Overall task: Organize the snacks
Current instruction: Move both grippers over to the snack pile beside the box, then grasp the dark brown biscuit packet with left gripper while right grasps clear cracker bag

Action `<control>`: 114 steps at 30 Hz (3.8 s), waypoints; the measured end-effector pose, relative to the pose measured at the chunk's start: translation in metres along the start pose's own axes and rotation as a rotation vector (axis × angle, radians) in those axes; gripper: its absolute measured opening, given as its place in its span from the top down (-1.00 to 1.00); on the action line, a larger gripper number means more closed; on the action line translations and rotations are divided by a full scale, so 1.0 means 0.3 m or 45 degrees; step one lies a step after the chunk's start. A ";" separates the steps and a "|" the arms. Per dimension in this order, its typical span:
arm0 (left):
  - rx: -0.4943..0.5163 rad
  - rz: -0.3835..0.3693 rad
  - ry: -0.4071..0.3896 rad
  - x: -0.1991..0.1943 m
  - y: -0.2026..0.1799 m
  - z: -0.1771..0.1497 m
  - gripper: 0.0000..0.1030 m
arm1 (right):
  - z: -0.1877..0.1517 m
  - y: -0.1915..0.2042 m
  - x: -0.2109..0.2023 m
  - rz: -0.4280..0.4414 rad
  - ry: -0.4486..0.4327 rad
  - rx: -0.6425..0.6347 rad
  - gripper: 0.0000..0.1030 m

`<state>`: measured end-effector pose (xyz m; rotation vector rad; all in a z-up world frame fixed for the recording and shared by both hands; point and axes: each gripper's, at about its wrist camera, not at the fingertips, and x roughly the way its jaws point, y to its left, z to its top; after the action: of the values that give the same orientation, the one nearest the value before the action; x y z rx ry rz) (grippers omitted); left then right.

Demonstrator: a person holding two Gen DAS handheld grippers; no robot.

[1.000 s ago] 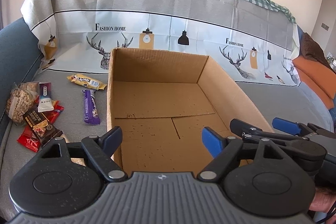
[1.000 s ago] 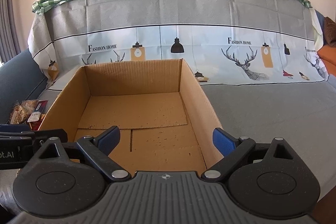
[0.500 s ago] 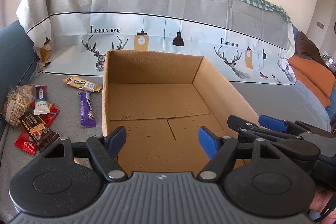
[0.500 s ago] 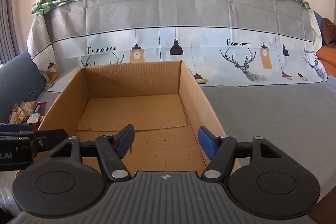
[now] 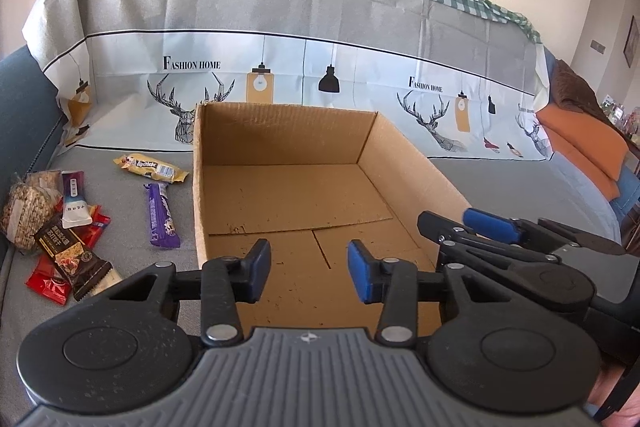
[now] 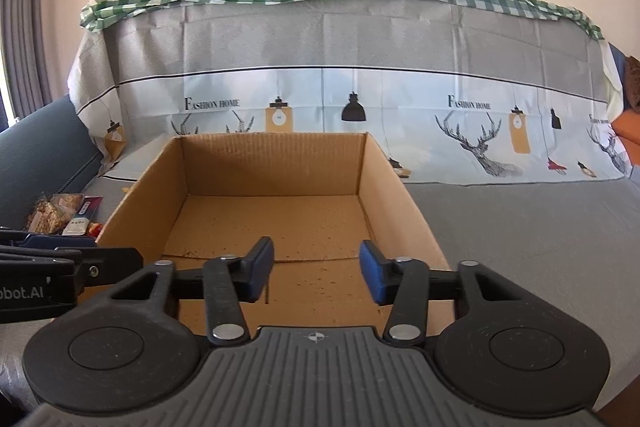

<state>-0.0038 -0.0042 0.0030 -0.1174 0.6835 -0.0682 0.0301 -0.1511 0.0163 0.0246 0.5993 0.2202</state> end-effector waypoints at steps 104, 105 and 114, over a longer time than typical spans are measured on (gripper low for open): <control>-0.403 0.399 0.322 0.249 0.890 -0.007 -0.20 | -0.199 0.782 0.300 0.565 0.401 -0.292 0.17; -0.374 0.412 0.332 0.261 0.882 -0.004 -0.22 | -0.200 0.782 0.303 0.564 0.406 -0.289 0.14; -0.253 0.418 0.376 0.297 0.847 -0.009 0.15 | -0.216 0.792 0.324 0.553 0.459 -0.319 0.14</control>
<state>0.0695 0.2385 -0.0880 -0.1862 0.9960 0.3035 0.0246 0.0989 -0.0707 -0.1308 0.9185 0.7308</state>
